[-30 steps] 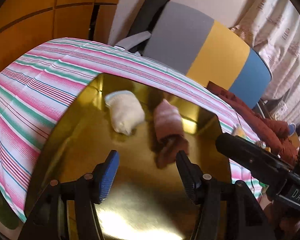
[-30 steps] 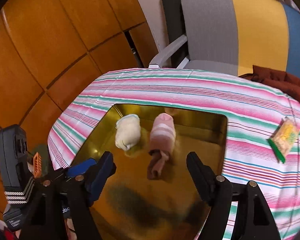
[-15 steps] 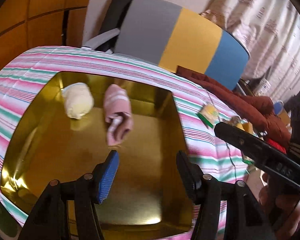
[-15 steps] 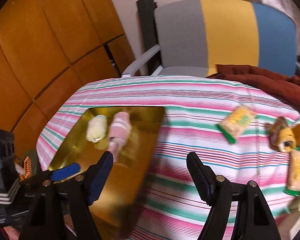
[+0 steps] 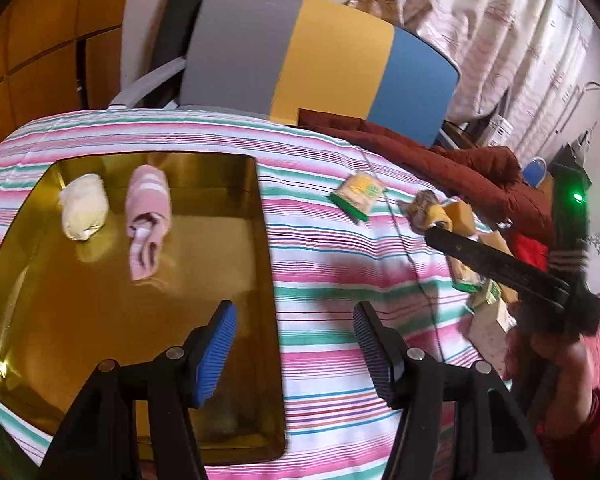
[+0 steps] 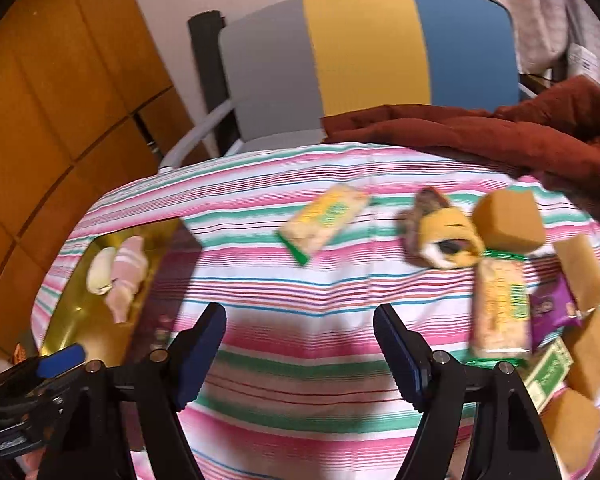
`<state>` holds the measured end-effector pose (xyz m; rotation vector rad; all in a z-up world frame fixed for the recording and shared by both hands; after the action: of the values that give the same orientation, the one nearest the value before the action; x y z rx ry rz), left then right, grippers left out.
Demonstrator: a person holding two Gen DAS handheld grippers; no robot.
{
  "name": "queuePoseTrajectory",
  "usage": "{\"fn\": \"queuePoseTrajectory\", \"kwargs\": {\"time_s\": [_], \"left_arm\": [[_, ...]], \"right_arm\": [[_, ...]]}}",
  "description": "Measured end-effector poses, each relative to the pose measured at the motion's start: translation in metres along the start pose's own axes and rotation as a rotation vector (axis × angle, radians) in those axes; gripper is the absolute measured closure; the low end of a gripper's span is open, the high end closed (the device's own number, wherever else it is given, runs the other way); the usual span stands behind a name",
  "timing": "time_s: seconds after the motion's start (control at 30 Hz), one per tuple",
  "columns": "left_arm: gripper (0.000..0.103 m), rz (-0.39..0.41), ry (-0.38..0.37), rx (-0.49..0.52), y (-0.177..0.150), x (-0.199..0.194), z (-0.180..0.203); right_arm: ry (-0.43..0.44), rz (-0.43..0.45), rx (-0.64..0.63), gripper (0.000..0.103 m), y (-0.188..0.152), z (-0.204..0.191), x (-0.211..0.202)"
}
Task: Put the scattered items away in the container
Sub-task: 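Move both tools back toward the remaining items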
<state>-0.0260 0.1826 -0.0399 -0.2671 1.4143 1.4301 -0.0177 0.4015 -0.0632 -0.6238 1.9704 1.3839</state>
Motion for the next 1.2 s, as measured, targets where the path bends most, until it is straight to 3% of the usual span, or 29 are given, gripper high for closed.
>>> {"fn": "queuePoseTrajectory", "kwargs": {"time_s": [0.23,0.43,0.77,0.83,0.9,1.0,1.2], "left_arm": [[0.042,-0.01,-0.038,0.066,-0.005,0.003,0.029],[0.042,-0.036,-0.014,0.094,-0.01,0.01,0.037],[0.042,-0.052,-0.021,0.116,-0.005,0.028,0.06],[0.042,-0.045,-0.007,0.13,-0.002,0.03,0.065],[0.042,-0.048,-0.001,0.141,0.0,0.036,0.069],[0.042,-0.053,0.01,0.152,0.005,0.045,0.076],[0.042,-0.077,0.021,0.139,0.02,0.071,0.083]], "right_arm": [[-0.159,-0.002,-0.052,0.025,0.029,0.051,0.02],[-0.181,-0.016,-0.054,0.025,0.04,0.082,0.037],[-0.133,-0.065,-0.005,0.025,0.044,0.093,0.064],[-0.142,-0.093,-0.014,0.03,0.042,0.093,0.069],[-0.154,-0.113,-0.006,0.044,0.041,0.096,0.073],[-0.153,-0.129,0.017,0.058,0.039,0.103,0.075],[-0.16,-0.121,0.023,0.066,0.036,0.104,0.072]]}}
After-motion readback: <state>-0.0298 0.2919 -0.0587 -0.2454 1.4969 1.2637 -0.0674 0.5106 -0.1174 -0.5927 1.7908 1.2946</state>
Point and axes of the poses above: each gripper's, at about its wrist camera, not at the fingertips, and x roughly the way its jaws point, z to its right, y to its top, the point moved 6 cm from there along x, roughly the way its jaws point
